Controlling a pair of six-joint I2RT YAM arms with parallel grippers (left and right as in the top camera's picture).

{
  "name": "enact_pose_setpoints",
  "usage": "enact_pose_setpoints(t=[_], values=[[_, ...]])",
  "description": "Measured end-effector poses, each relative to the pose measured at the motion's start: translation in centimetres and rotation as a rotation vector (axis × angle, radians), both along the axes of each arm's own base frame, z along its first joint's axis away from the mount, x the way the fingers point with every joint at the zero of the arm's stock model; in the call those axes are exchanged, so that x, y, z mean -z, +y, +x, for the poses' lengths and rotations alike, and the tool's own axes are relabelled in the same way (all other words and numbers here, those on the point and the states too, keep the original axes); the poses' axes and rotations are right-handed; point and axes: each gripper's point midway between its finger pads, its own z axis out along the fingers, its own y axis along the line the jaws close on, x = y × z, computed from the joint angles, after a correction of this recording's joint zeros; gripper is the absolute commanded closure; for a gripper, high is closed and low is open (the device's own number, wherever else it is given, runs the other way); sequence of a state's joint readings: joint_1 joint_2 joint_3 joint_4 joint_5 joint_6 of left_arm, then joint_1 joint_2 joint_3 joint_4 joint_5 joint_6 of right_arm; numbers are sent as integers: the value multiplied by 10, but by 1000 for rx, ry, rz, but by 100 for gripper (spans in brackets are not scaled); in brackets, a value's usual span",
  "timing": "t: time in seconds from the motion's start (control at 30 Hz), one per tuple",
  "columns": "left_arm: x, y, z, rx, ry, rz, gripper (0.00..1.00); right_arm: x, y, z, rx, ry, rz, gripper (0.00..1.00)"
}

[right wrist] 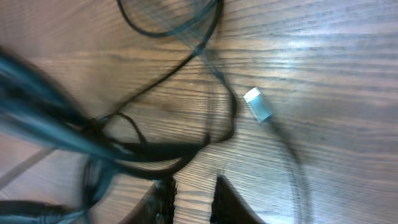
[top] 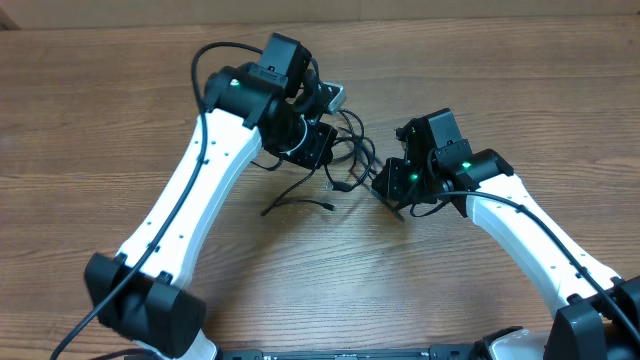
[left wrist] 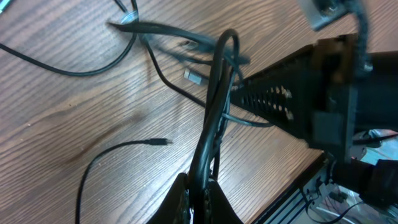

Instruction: Untangle cables

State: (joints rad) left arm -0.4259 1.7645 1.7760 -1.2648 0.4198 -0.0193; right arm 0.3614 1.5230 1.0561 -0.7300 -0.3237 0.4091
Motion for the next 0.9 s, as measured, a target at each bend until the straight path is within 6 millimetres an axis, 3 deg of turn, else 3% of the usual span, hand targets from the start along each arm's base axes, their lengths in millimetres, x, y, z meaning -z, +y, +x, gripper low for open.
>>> enact_pose_setpoints(t=[0.2,0.4,0.5,0.57,0.6,0.63,0.7,0.9], values=[[-21,1,-9,5,-41,-33,96,1,-2,0,13,4,-8,96],[-26,2,-12,6,-47,-40,96,1,-2,0,13,5,-8,96],[-26,3,-11,3,-48,-34,96,1,-1,-1,15,11,-3,76],[-23,8,-8,-21,-54,-6,96,0,1,-2,8,16,10,44],[-22,12,-6,-47,-54,15,96,0,1,-3,6,18,14,32],[-20,16,-4,-75,-54,38,96,0,2,-3,0,18,17,27],[-16,26,-2,-127,-51,90,96,-1,3,-3,0,21,24,21],[-8,49,-9,-175,2,171,96,-5,9,2,-13,-7,54,23]])
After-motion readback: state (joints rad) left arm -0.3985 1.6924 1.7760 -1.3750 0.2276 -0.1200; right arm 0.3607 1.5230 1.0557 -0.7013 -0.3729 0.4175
